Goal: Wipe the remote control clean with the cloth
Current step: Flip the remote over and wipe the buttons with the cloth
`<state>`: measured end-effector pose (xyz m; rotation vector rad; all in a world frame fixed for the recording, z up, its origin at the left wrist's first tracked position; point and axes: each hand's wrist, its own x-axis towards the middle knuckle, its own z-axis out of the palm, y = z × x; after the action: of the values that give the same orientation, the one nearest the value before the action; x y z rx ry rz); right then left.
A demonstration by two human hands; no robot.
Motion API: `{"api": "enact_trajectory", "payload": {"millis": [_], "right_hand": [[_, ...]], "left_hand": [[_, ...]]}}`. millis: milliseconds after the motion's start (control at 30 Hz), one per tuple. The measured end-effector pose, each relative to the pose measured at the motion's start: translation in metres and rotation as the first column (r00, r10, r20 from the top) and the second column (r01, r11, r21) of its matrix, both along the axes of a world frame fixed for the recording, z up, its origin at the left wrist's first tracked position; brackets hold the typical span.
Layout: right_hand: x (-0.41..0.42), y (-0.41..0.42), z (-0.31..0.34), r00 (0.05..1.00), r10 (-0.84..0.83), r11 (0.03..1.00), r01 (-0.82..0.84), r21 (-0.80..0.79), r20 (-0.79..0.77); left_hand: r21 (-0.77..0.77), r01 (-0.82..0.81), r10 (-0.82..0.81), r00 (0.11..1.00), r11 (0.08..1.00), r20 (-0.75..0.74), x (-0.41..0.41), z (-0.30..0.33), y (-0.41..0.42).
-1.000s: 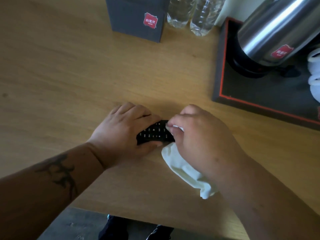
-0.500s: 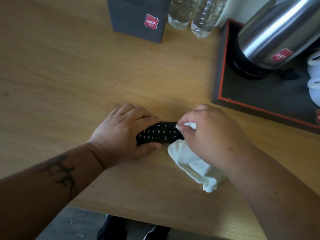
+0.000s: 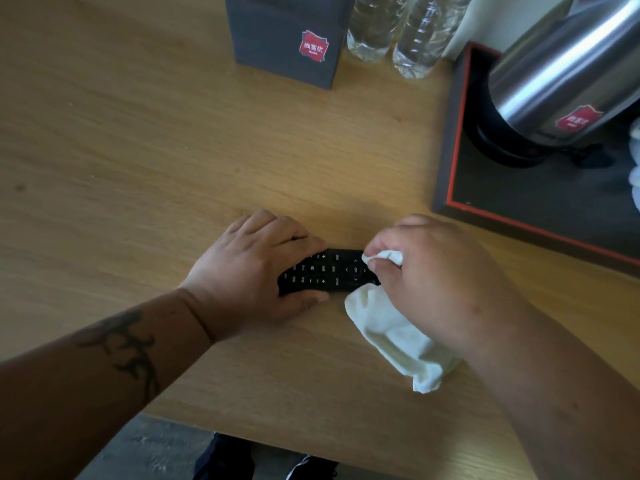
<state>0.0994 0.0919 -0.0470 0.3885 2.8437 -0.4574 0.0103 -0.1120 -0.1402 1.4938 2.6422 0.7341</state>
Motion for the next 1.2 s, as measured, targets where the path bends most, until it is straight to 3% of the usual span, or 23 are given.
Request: {"api": "enact_trajectory", "payload": {"millis": [167,400,533,700,833,1067,1200], "right_hand": [[0.010,0.001,-0.003,0.999,0.014,0.996,-0.011,0.086,-0.035],[0.033,-0.011,-0.012,0.950,0.172,0.985,-0.164,0.051,-0.259],[0.045,-0.025,-0.025,0.927,0.255,0.965,-0.259,0.022,-0.275],[0.058,-0.009,-0.041,0.924,0.180,0.983,-0.155,0.100,-0.337],[0.055,-0.009,-0.032,0.853,0.224,0.975,-0.192,0.115,-0.472],[0.042,-0.006,-0.037,0.880,0.233,0.969,-0.173,0.179,-0.413],[0.048,0.001,-0.031,0.889,0.153,0.983,-0.091,0.160,-0.432]], "left_hand": [[-0.002,-0.009,0.009,1.000,1.000,0.011,0.000,0.000,0.000],[0.000,-0.004,0.004,1.000,1.000,0.009,0.000,0.001,0.000],[0.011,-0.005,0.005,1.000,1.000,-0.003,0.001,-0.001,0.000],[0.008,-0.015,0.015,1.000,1.000,0.026,0.001,0.002,0.000],[0.004,-0.024,0.024,1.000,1.000,0.011,0.001,0.002,0.001],[-0.002,-0.015,0.016,1.000,1.000,0.012,0.000,0.001,0.001],[-0.013,-0.019,0.019,1.000,1.000,0.011,0.000,0.001,0.000]]}}
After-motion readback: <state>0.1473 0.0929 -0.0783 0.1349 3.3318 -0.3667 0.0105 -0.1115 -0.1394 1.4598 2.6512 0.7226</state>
